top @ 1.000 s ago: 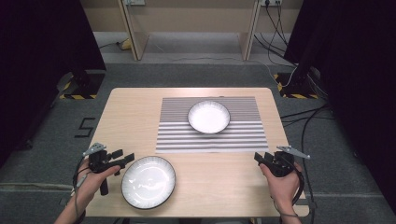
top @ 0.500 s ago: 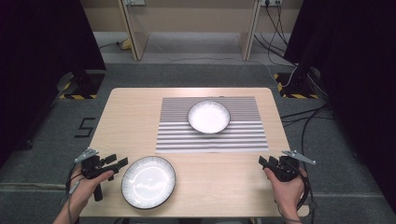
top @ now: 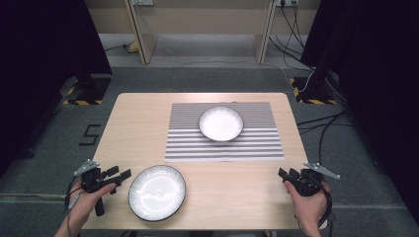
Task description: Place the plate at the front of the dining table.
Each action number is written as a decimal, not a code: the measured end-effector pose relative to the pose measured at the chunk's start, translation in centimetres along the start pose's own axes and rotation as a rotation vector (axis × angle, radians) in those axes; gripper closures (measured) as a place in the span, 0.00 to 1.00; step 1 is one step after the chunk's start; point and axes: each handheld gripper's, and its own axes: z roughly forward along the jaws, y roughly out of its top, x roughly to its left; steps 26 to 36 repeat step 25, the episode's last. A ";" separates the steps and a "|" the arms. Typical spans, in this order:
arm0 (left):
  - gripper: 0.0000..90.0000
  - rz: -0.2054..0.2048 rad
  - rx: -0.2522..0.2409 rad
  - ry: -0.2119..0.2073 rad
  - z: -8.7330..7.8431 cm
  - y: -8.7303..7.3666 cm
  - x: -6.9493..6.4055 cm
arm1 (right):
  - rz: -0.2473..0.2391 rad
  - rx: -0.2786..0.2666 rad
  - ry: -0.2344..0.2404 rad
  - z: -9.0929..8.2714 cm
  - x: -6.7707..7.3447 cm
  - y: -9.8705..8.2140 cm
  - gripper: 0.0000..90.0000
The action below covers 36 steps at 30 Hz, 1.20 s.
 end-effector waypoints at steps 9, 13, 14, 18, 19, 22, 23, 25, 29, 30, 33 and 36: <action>0.35 -0.008 -0.014 0.018 -0.8 -0.5 0.8 | 0.007 0.001 -0.014 -0.3 -0.6 -0.7 0.58; 0.35 -0.018 -0.017 0.029 -1.3 -1.0 1.2 | 0.021 -0.003 -0.018 -0.5 -1.0 -1.2 0.58; 0.35 -0.018 -0.015 0.033 -1.4 -1.1 1.4 | 0.023 0.000 -0.023 -0.6 -1.1 -1.4 0.58; 0.35 -0.045 -0.018 0.024 -1.7 -1.5 1.6 | 0.033 0.001 -0.028 -0.9 -1.5 -1.8 0.58; 0.36 -0.044 -0.018 0.026 -1.8 -1.6 1.6 | 0.034 0.001 -0.029 -0.9 -1.6 -1.9 0.58; 0.36 -0.047 -0.024 0.028 -1.9 -1.6 1.6 | 0.040 0.003 -0.032 -1.0 -1.7 -2.2 0.58; 0.36 -0.043 -0.026 0.030 -1.9 -1.5 1.6 | 0.037 0.003 -0.032 -1.0 -1.8 -2.3 0.58; 0.36 -0.043 -0.036 0.029 -1.9 -1.2 1.4 | 0.042 0.003 -0.031 -1.0 -1.7 -2.2 0.57; 0.36 -0.043 -0.036 0.029 -1.9 -1.2 1.4 | 0.042 0.003 -0.031 -1.0 -1.7 -2.2 0.57; 0.36 -0.043 -0.036 0.029 -1.9 -1.2 1.4 | 0.042 0.003 -0.031 -1.0 -1.7 -2.2 0.57; 0.36 -0.043 -0.036 0.029 -1.9 -1.2 1.4 | 0.042 0.003 -0.031 -1.0 -1.7 -2.2 0.57; 0.36 -0.043 -0.036 0.029 -1.9 -1.2 1.4 | 0.042 0.003 -0.031 -1.0 -1.7 -2.2 0.57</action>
